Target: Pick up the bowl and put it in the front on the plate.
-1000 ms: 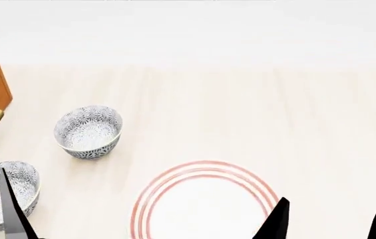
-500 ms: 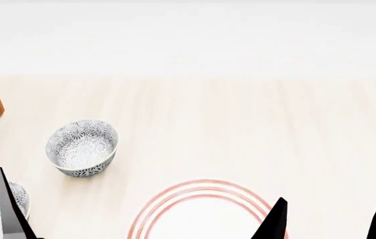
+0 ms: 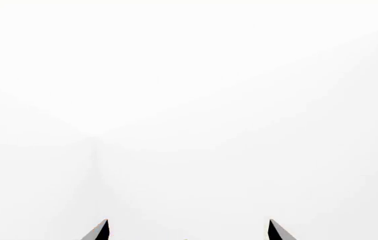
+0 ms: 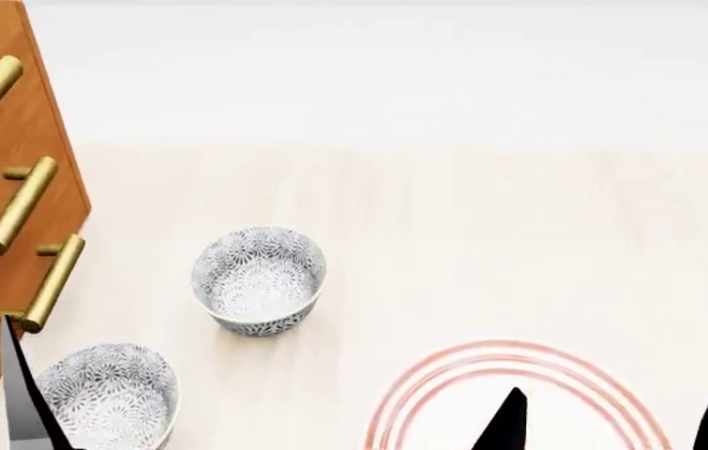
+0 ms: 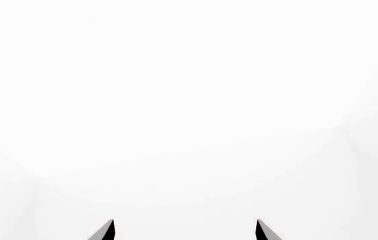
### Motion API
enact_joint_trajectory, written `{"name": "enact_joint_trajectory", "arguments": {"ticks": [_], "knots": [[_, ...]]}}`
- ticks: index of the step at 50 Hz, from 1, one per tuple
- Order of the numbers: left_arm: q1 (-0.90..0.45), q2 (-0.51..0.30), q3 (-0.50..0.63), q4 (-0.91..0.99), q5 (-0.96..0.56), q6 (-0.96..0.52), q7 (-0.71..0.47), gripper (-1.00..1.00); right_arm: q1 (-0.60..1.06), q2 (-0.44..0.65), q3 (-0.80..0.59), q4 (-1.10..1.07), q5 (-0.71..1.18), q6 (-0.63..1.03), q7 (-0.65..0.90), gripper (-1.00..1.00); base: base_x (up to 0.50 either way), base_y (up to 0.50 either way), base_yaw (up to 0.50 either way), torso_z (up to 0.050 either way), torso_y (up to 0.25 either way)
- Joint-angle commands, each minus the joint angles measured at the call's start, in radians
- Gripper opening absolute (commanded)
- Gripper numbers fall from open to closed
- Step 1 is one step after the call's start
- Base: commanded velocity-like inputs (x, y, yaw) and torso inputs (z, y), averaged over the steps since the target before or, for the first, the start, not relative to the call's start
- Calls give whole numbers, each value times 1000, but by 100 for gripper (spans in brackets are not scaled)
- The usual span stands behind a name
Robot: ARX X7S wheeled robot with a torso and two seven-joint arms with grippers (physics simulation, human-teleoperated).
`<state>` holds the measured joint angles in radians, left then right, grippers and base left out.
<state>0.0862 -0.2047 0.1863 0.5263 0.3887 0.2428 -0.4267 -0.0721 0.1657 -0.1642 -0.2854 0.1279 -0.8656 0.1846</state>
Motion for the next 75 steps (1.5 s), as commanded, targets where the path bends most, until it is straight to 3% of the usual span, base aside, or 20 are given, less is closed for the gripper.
{"name": "enact_joint_trajectory", "arguments": {"ticks": [1, 11, 29, 61, 71, 75], "knots": [[4, 11, -17, 1, 16, 28, 15, 100, 2, -17, 20, 8, -34, -13, -12, 100, 0, 500, 0, 0, 0], [4, 3, -12, -5, 4, 28, 8, 100, 1, -13, 14, 10, -43, -5, -5, 100, 0, 479, 0, 0, 0], [0, 1, 5, 0, 35, -17, 14, 100, 6, -4, 5, 16, -35, 32, 16, 100, 0, 0, 0, 0, 0], [-1, -18, 18, 1, 14, -14, -9, 100, 9, 16, -12, 14, -35, 46, 38, 100, 0, 0, 0, 0, -222], [4, -26, 28, 11, 29, 3, -21, 100, 75, 33, -14, -64, -19, 180, 52, 100, 0, 0, 0, 0, 0], [4, -29, 33, 11, 30, 5, -22, 100, 158, 48, -11, -118, 15, 325, 64, 100, 0, 0, 0, 0, 0]]}}
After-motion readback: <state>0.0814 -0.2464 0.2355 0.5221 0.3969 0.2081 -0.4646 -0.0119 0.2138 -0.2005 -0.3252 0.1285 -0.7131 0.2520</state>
